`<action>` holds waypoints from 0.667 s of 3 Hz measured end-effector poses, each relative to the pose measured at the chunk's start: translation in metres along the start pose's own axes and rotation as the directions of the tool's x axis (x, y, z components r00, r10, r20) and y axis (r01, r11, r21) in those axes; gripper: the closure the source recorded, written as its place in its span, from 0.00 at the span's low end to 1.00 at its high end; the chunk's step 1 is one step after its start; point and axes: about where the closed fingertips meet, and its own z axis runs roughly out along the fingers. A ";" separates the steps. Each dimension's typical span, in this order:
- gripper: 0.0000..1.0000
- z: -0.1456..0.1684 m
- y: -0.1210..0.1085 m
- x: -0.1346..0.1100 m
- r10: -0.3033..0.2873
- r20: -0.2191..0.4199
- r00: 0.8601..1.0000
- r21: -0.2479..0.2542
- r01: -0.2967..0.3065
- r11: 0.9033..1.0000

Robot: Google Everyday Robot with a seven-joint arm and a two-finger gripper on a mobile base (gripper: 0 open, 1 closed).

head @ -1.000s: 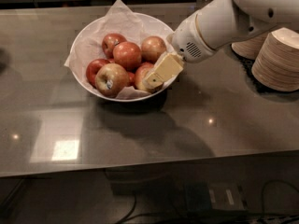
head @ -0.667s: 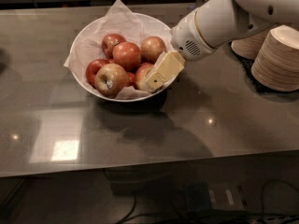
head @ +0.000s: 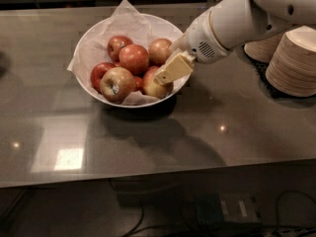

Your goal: Pick apple from white bowl

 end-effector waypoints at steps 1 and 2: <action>0.52 -0.001 0.000 0.000 0.000 0.000 1.000 0.003 0.000 1.000; 0.41 0.002 0.005 -0.001 -0.002 -0.004 1.000 -0.013 0.002 1.000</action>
Offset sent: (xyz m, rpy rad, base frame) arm -0.0077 0.0072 -0.0082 -0.0037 0.0363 0.0278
